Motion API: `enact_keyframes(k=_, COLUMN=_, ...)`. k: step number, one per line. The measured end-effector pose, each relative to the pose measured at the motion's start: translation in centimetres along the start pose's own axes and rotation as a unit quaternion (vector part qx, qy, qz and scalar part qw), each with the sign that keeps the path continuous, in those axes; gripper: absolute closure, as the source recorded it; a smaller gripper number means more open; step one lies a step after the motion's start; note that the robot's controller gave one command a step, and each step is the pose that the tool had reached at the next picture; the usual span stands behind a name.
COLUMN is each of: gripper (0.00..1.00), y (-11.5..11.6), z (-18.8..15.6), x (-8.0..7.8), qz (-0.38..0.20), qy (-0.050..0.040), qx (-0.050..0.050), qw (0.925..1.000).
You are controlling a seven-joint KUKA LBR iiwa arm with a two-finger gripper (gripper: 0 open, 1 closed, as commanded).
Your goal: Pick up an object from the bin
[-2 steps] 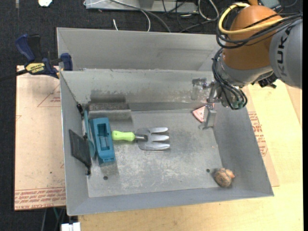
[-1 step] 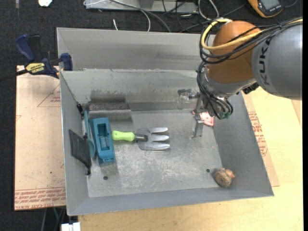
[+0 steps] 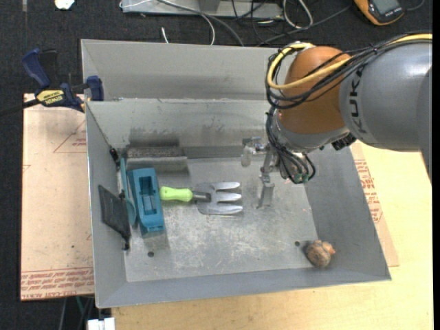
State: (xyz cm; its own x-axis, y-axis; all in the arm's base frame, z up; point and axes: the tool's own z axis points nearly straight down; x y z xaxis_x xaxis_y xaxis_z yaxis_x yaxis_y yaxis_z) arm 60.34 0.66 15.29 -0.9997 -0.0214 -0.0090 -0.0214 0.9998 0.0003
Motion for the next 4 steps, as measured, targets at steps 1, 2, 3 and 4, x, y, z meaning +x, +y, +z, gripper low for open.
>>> enact_keyframes(k=1, gripper=0.0, y=1.6, z=6.4, x=0.3, qz=-0.002, qy=0.0002, qx=-0.001, qw=1.0)
enact_keyframes(k=2, gripper=0.0, y=5.4, z=8.2, x=0.9, qz=-0.015, qy=-0.0024, qx=0.0, qw=0.9999)
enact_keyframes(k=3, gripper=1.0, y=2.7, z=7.8, x=0.9, qz=0.062, qy=0.0015, qx=0.0, qw=0.9981)
enact_keyframes(k=4, gripper=1.0, y=2.7, z=7.8, x=0.9, qz=0.062, qy=0.0015, qx=0.0, qw=0.9981)
